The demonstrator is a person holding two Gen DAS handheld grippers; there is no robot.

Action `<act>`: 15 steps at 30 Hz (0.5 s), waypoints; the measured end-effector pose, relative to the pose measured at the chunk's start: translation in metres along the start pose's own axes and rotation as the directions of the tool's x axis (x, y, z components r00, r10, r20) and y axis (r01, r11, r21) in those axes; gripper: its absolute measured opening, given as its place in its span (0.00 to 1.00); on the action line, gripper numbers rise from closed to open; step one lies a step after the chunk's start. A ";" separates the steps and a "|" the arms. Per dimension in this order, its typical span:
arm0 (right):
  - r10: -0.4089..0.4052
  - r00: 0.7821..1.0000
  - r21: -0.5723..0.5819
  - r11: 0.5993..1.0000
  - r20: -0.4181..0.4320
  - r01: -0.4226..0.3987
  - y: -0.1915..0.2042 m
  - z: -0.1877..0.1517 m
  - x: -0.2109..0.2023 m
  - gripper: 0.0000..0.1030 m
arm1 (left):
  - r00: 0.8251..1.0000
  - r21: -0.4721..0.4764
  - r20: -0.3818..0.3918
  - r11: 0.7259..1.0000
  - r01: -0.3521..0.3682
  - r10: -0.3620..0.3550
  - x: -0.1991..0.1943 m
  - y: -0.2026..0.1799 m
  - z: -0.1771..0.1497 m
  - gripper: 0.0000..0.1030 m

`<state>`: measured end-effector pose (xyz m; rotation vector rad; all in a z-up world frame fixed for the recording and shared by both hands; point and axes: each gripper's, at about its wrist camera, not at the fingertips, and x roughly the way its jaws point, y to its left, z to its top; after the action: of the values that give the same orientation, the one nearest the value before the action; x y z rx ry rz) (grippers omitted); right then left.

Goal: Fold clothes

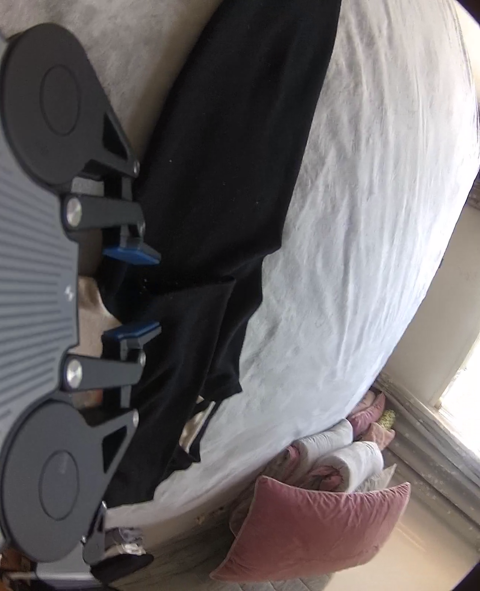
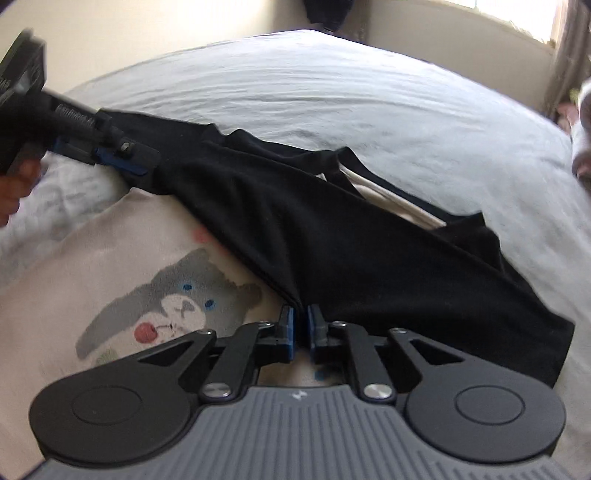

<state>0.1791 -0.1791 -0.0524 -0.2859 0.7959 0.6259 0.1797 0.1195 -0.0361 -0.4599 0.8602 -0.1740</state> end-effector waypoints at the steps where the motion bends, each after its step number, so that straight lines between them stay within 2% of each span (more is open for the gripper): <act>1: -0.001 1.000 0.015 1.000 0.005 0.001 0.000 0.001 -0.002 0.28 | 1.000 0.007 -0.010 1.000 0.000 0.000 0.002 -0.001 -0.001 0.34; 3: 0.007 0.999 0.049 0.999 0.040 -0.009 -0.001 0.002 -0.008 0.37 | 1.000 0.013 -0.015 1.000 -0.007 0.008 0.007 -0.004 -0.002 0.34; 8: 0.025 0.994 0.061 0.998 0.106 -0.032 0.009 0.007 -0.006 0.37 | 1.000 -0.017 -0.011 1.000 -0.007 0.007 0.016 -0.005 0.003 0.34; 15: 0.058 0.988 0.019 0.998 0.143 -0.062 0.026 0.016 0.020 0.37 | 0.999 -0.033 0.017 0.999 -0.033 0.033 0.030 -0.008 0.016 0.34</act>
<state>0.1826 -0.1433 -0.0568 -0.1941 0.6765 0.6854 0.2116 0.1078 -0.0437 -0.4773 0.8541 -0.1254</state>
